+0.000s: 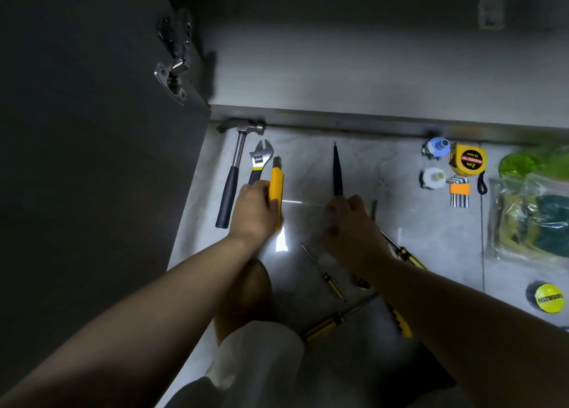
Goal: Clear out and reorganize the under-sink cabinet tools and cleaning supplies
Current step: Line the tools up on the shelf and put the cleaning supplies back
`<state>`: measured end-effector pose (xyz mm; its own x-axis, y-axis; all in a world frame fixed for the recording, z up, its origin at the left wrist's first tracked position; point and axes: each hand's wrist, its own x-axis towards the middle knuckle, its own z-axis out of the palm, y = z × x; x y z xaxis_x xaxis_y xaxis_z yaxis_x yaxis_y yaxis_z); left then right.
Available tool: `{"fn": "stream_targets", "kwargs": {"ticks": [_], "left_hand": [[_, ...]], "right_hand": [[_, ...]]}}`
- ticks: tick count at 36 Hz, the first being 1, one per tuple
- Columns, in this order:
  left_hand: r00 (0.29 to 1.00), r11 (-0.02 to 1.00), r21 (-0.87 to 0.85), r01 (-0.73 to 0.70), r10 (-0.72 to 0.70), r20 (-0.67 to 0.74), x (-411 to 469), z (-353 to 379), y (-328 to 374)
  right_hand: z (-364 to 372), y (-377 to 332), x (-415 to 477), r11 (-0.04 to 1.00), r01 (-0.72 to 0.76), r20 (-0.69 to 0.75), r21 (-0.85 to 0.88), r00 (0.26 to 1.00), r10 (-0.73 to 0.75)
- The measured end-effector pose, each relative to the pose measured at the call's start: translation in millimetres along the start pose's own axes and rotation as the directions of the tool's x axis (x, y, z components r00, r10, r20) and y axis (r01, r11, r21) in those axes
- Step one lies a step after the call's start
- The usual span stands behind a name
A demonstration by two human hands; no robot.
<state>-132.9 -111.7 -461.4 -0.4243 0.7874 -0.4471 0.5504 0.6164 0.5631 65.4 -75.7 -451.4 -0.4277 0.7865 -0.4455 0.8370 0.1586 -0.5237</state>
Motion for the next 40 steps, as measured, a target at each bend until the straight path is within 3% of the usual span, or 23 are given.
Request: {"fn": "stream_targets", "kwargs": {"ticks": [4, 8, 17, 25, 30, 32, 35, 38, 40], "left_hand": [[0.998, 0.997, 0.065, -0.042, 0.045, -0.041, -7, -1, 2], [0.997, 0.993, 0.112, -0.039, 0.045, -0.055, -16, 1, 2], [0.995, 0.985, 0.158, -0.075, 0.085, -0.057, -19, 5, -6], [0.988, 0.967, 0.235, -0.098, 0.122, -0.094, -25, 6, -3], [0.917, 0.909, 0.303, -0.285, 0.350, -0.188, -30, 14, 4], [0.908, 0.893, 0.245, -0.378, 0.409, -0.091, -27, 24, 9], [0.852, 0.802, 0.288, -0.523, 0.492, 0.178, -25, 42, 17], [0.812, 0.837, 0.082, -0.541, 0.495, 0.309, -36, 59, 24], [0.769, 0.827, 0.043, -0.561, 0.501, 0.397, -44, 70, 25]], "right_hand": [[-3, 6, -6, 0.996, -0.055, -0.080, -0.071, 0.996, 0.049], [-7, 17, -17, 0.973, -0.209, -0.166, -0.095, 0.967, 0.192], [-5, 37, -42, 0.874, -0.469, -0.085, -0.125, 0.883, 0.461], [-7, 43, -50, 0.873, -0.471, -0.091, -0.126, 0.882, 0.463], [-16, 62, -64, 0.849, -0.511, -0.189, -0.135, 0.855, 0.484], [-21, 73, -72, 0.827, -0.553, -0.222, -0.100, 0.823, 0.523], [-27, 94, -89, 0.796, -0.602, -0.187, -0.062, 0.790, 0.584], [-29, 111, -108, 0.781, -0.623, -0.075, -0.041, 0.781, 0.619], [-29, 116, -118, 0.786, -0.617, -0.026, -0.038, 0.787, 0.616]]}}
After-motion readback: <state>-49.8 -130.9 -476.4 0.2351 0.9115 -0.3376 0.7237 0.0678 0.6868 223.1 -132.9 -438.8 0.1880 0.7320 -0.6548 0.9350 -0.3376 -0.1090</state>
